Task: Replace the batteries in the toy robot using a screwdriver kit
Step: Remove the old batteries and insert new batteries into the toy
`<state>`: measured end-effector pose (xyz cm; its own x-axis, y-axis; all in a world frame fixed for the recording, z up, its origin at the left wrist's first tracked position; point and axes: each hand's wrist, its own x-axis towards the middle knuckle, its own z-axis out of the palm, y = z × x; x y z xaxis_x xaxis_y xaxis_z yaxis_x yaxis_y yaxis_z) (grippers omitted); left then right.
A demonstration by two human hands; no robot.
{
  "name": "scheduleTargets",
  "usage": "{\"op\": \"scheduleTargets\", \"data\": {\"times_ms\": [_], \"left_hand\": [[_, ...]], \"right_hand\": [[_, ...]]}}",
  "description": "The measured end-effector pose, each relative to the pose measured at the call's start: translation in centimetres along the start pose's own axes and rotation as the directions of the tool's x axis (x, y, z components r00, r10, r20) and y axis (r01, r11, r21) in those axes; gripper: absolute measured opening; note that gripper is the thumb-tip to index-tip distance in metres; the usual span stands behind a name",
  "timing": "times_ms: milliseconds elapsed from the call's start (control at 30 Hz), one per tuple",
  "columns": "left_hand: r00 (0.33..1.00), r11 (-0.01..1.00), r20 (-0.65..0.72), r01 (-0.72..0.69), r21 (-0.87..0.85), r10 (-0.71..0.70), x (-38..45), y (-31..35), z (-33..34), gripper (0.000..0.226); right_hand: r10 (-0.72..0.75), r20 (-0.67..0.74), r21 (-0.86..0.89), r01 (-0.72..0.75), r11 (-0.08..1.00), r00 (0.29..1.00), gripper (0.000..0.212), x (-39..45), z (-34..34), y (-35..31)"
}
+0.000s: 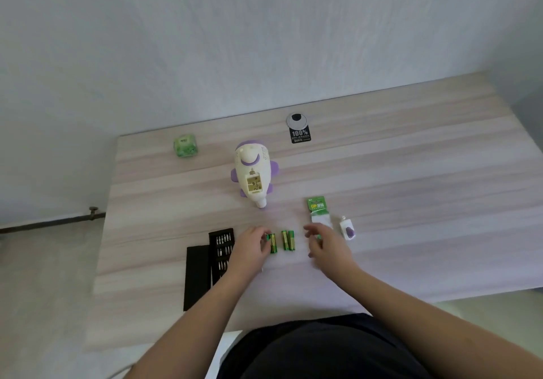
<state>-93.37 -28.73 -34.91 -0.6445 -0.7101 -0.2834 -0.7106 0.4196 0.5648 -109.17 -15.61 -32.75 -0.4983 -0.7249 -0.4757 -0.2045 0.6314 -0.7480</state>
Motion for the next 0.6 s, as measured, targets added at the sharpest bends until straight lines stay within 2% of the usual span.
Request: {"op": "scheduleTargets", "data": {"times_ms": [133, 233, 400, 600], "left_hand": [[1.000, 1.000, -0.027, -0.012, 0.015, 0.012, 0.3, 0.9, 0.6, 0.018], [0.999, 1.000, -0.048, -0.023, 0.019, 0.024, 0.5, 2.1, 1.3, 0.014], [0.996, 0.996, 0.024, -0.091, 0.004, 0.091, 0.9, 4.6, 2.8, 0.019], [0.986, 0.997, 0.153, -0.074, 0.015, 0.071, 1.4, 7.7, 4.6, 0.035]], "right_hand": [[-0.053, -0.209, 0.043, 0.064, 0.997, 0.977, 0.021, 0.3, -3.7, 0.3], [-0.008, -0.265, 0.074, 0.029, 0.997, 0.964, 0.021, 1.2, -6.2, 1.0], [0.123, -0.201, 0.178, -0.087, 0.980, 0.972, 0.020, 2.4, -7.2, 2.2], [0.226, -0.133, 0.166, -0.203, 0.965, 0.965, 0.021, 2.1, -5.6, 4.6]]}}
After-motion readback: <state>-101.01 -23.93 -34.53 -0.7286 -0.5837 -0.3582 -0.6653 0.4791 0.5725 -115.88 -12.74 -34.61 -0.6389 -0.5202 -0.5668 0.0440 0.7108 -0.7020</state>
